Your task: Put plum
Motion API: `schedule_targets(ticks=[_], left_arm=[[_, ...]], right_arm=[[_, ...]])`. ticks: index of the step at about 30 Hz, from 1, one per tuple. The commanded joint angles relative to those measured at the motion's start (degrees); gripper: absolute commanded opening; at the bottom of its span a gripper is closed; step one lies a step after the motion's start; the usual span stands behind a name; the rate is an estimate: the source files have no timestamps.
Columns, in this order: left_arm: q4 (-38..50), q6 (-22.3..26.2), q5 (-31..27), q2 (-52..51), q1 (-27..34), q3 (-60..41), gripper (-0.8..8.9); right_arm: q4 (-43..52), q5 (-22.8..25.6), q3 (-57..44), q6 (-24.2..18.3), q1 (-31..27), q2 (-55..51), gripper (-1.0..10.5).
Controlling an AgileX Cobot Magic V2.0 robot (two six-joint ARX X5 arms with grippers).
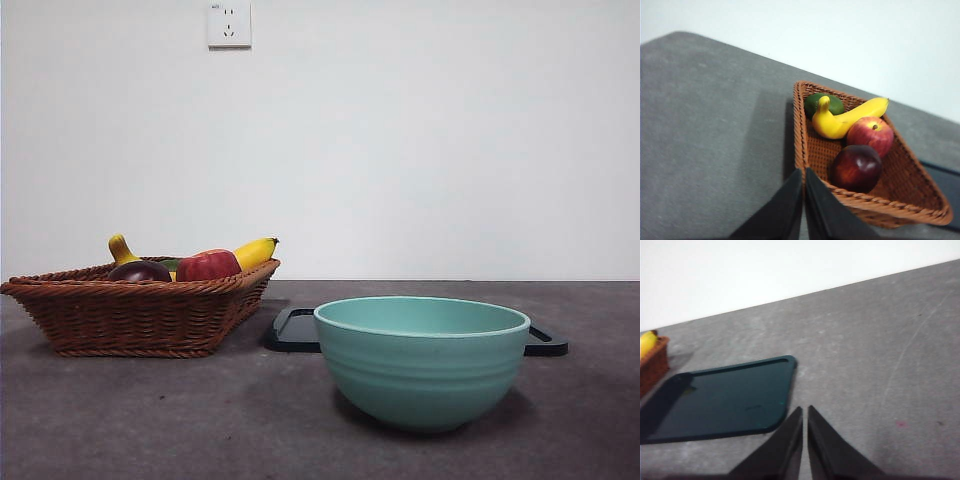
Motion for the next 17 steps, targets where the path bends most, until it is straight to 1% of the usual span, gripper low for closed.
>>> schedule_targets(ticks=[1,3,7,12,15,17], left_arm=[[0.13,-5.33,0.09,-0.04,0.11,2.21,0.09],[-1.51,-6.54,0.15,0.04,0.11,4.0,0.09],[-8.92,-6.01,0.17,0.85,0.11,9.79,0.09],[-16.0,-1.81,0.31,4.07,0.11,18.03,0.09],[-19.21,1.22,0.59,7.19,0.11,22.86,0.09],[-21.99,3.78,1.97,10.05,0.11,26.27,0.09]], right_arm=[[-0.13,-0.17,2.71,2.64,-0.13,-0.13,0.0],[-1.75,-0.17,4.9,2.67,-0.13,-0.11,0.0],[-5.16,-0.17,9.81,2.58,-0.13,0.26,0.0],[-10.71,-0.5,17.73,1.9,-0.11,3.61,0.0],[-14.23,-2.32,22.84,-0.46,-0.07,7.13,0.0],[-17.16,-4.09,26.69,-2.38,-0.07,10.4,0.0]])
